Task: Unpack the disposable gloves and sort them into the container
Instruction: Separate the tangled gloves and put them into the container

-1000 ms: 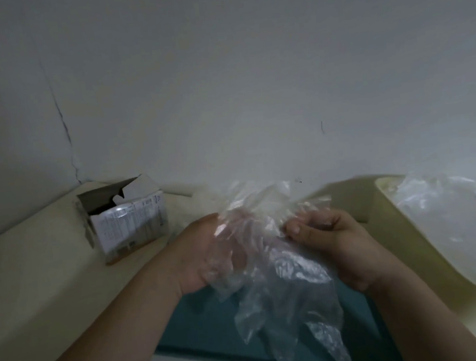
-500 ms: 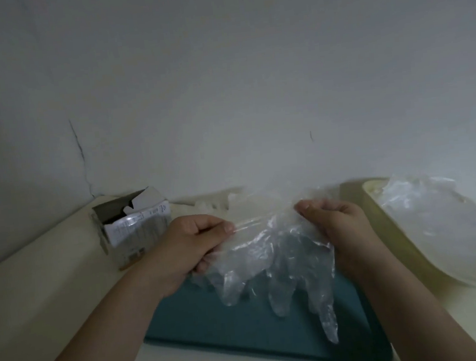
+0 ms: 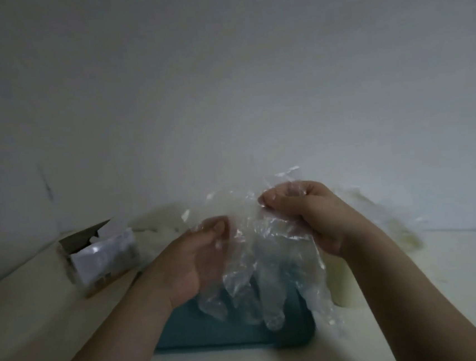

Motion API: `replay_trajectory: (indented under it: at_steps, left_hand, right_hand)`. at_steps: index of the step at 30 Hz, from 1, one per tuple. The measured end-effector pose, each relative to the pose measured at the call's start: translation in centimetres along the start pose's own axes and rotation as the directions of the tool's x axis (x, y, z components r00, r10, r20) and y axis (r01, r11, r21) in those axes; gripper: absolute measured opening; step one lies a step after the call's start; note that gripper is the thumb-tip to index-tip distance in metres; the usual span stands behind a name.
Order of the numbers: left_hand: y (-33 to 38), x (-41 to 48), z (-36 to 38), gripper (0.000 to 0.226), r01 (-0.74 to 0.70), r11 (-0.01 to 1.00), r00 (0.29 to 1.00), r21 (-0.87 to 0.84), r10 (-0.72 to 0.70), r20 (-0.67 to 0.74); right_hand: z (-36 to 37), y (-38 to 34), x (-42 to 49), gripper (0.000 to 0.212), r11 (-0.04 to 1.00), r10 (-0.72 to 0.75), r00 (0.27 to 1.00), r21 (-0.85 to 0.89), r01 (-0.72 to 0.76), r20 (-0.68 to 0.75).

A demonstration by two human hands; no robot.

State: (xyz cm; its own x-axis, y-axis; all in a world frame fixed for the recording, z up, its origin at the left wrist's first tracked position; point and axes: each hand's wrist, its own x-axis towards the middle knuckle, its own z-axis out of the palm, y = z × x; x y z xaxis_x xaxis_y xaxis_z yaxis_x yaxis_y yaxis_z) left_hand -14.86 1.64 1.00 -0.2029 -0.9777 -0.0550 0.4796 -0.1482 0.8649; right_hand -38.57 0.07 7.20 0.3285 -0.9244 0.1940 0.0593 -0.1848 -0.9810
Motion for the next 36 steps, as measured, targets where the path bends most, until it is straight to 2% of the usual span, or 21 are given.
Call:
replay_trajectory:
  at_steps: [4, 7, 10, 13, 17, 21, 22, 24, 26, 28, 29, 31, 32, 34, 36]
  left_hand:
    - [1.1, 1.3, 3.8, 0.016, -0.054, 0.981, 0.998, 0.186, 0.055, -0.005]
    - [2.1, 2.1, 5.1, 0.014, -0.075, 0.936, 0.996, 0.343, 0.087, -0.018]
    - [3.3, 2.5, 6.2, 0.014, -0.094, 0.92, 0.993, 0.381, 0.112, -0.024]
    - [4.9, 2.0, 7.8, 0.014, -0.146, 0.904, 0.989, 0.402, 0.141, 0.042]
    - [7.0, 0.6, 10.4, 0.013, -0.201, 0.873, 0.975, 0.444, 0.136, 0.174]
    - [7.1, 2.4, 13.4, 0.013, -0.206, 0.871, 0.957, 0.447, 0.083, 0.279]
    - [6.7, 3.6, 14.3, 0.014, -0.193, 0.873, 0.96, 0.448, 0.074, 0.271]
    - [5.0, 6.7, 16.2, 0.015, -0.142, 0.883, 0.975, 0.448, 0.046, 0.217]
    - [2.8, 10.0, 17.3, 0.017, -0.101, 0.879, 0.991, 0.467, 0.045, 0.128]
    - [0.5, 13.2, 17.7, 0.017, -0.064, 0.858, 0.998, 0.509, 0.05, 0.042]
    - [-0.5, 14.4, 17.8, 0.012, -0.043, 0.84, 0.999, 0.54, 0.048, 0.005]
    - [-2.3, 15.7, 18.0, 0.005, 0.016, 0.806, 0.998, 0.591, 0.026, -0.063]
    - [-3.1, 16.1, 18.1, 0.007, 0.039, 0.788, 0.996, 0.615, 0.019, -0.087]
    - [-4.2, 16.6, 18.5, 0.013, 0.055, 0.736, 0.993, 0.675, 0.032, -0.115]
    - [-4.4, 16.6, 18.8, 0.013, 0.063, 0.678, 0.992, 0.732, 0.038, -0.121]
  right_hand:
    - [-6.2, -2.7, -1.3, 0.019, 0.951, -0.023, 0.993, -0.309, -0.015, -0.117]
    - [-10.6, -4.1, -1.3, 0.018, 0.894, -0.065, 0.967, -0.445, -0.053, -0.246]
    - [-13.4, -3.5, 0.7, 0.013, 0.824, -0.113, 0.931, -0.556, -0.108, -0.347]
    - [-14.6, -1.6, 3.4, 0.013, 0.779, -0.112, 0.931, -0.613, -0.134, -0.346]
    - [-14.9, 0.4, 5.7, 0.012, 0.581, -0.084, 0.955, -0.793, -0.186, -0.286]
    - [-15.1, 2.4, 6.7, 0.013, 0.405, -0.027, 0.95, -0.872, -0.274, -0.311]
    - [-15.0, 2.5, 6.6, 0.006, 0.431, -0.033, 0.951, -0.863, -0.265, -0.309]
    - [-15.5, 2.1, 6.0, 0.041, 0.542, -0.002, 0.928, -0.78, -0.312, -0.373]
    - [-16.5, 0.9, 5.3, 0.046, 0.629, -0.002, 0.886, -0.689, -0.359, -0.463]
    - [-18.7, -0.2, 4.8, 0.047, 0.729, -0.159, 0.822, -0.627, -0.276, -0.547]
    - [-19.4, -0.9, 4.4, 0.048, 0.746, -0.257, 0.772, -0.627, -0.223, -0.581]
    - [-19.7, -2.5, 2.8, 0.043, 0.778, -0.315, 0.728, -0.605, -0.169, -0.608]
    - [-19.6, -3.0, 2.2, 0.038, 0.776, -0.312, 0.752, -0.612, -0.151, -0.581]
    - [-17.8, -4.2, 1.2, 0.03, 0.744, -0.255, 0.864, -0.659, -0.111, -0.434]
    - [-15.4, -4.2, 1.1, 0.034, 0.676, -0.109, 0.958, -0.727, -0.123, -0.264]
